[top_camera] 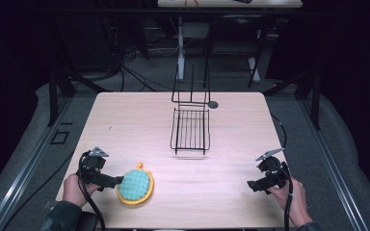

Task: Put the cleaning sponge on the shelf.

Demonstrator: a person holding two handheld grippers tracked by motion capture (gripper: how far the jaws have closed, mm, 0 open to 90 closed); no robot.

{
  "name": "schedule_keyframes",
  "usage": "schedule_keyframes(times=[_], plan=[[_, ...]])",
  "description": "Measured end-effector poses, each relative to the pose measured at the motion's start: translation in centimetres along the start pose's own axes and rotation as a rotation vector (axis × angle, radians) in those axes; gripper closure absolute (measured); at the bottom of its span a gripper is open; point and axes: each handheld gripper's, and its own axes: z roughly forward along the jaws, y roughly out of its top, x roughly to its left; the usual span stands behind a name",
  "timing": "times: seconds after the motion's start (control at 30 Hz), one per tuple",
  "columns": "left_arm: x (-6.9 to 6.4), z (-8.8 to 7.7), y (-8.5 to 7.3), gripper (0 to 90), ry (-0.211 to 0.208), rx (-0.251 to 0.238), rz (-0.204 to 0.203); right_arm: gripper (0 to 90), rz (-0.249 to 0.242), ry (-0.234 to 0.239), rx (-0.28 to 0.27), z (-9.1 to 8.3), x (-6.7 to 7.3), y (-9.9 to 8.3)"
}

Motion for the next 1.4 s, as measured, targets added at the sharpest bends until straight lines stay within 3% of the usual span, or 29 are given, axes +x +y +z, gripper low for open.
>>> schedule_keyframes(times=[0.2, 0.53, 0.7, 0.9, 0.93, 0.97, 1.13, 1.4], plan=[[-0.2, 0.2, 0.1, 0.8, -0.002, 0.005, -0.014, 5.8, -0.007, -0.005, -0.008, 0.0, 0.0, 0.0], [-0.7, 0.9, 0.5, 2.6, -0.027, 0.035, 0.001, 6.2, -0.006, 0.002, -0.006, 0.0, 0.2, 0.1], [-0.8, 1.5, 1.2, 11.8, -0.058, 0.027, -0.036, 6.7, -0.008, 0.007, -0.009, 0.0, 0.2, 0.1], [-1.1, 2.8, 1.7, 18.5, -0.070, 0.071, -0.025, 6.7, -0.001, 0.011, -0.011, 0.0, 0.2, 0.2], [-1.2, 3.0, 1.7, 20.2, -0.076, 0.076, -0.019, 6.7, -0.003, 0.011, -0.013, 0.0, 0.2, 0.2], [-1.4, 3.1, 1.6, 28.8, -0.083, 0.083, -0.010, 6.4, -0.004, 0.013, -0.013, 0.0, 0.2, 0.2], [-1.5, 3.1, 1.4, 51.0, -0.113, 0.084, -0.014, 4.8, -0.005, 0.023, -0.025, -0.1, 0.4, 0.2], [-1.7, 3.1, 1.3, 63.7, -0.092, 0.078, -0.011, 4.7, -0.017, 0.022, -0.015, -0.1, 0.3, 0.2]])
